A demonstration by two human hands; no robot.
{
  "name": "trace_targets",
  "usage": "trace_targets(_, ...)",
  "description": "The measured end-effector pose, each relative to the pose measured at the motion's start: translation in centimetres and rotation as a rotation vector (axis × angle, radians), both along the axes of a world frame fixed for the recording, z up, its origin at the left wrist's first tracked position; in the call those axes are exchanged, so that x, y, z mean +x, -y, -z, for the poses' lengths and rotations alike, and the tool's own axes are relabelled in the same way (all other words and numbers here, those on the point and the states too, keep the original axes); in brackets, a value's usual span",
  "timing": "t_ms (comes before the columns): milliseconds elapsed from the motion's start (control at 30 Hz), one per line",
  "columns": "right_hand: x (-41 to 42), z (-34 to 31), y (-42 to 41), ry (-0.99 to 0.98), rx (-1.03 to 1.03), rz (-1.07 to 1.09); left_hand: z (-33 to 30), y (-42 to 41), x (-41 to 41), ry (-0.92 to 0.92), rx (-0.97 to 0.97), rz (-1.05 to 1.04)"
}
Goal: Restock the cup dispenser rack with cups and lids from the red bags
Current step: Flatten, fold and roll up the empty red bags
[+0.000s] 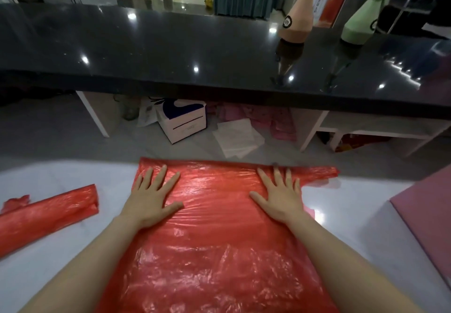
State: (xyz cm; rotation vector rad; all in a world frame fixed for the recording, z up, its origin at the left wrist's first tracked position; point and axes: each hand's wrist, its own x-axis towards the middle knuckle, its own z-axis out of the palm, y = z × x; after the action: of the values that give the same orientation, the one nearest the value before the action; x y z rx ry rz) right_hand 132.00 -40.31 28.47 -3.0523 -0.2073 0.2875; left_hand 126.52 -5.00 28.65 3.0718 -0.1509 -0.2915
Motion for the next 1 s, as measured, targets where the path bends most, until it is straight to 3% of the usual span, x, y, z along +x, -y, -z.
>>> trace_targets(133,0.8,-0.1,1.3,0.009,-0.011,0.030,-0.6,-0.6,0.4,0.032,-0.007,0.062)
trace_targets(267,1.3,-0.9,2.5,0.022,-0.056,0.055,-1.0,-1.3,-1.5,0.131,-0.141,-0.031)
trace_targets(367,1.2,-2.4,0.5,0.170,-0.148,0.010,-1.2,-0.5,-2.9,0.187,-0.204,-0.097)
trace_targets(433,0.6,-3.2,-2.0,0.221,-0.101,-0.028,-1.2,0.6,-3.3,0.173,-0.215,-0.111)
trace_targets(567,-2.6,-2.3,-7.0,0.098,0.100,-0.055,-0.6,2.7,-3.6,0.111,-0.192,-0.162)
trace_targets(767,-5.1,0.6,-7.1,0.022,0.064,-0.054,0.5,2.4,-4.6,0.098,-0.124,-0.153)
trace_targets(933,-4.6,0.8,-6.8,0.041,0.062,-0.055,-0.1,2.5,-5.7,0.237,-0.264,-0.085)
trace_targets(1000,-4.5,0.8,-6.7,0.050,0.057,-0.057,-0.2,2.6,-6.9,0.215,-0.271,-0.025)
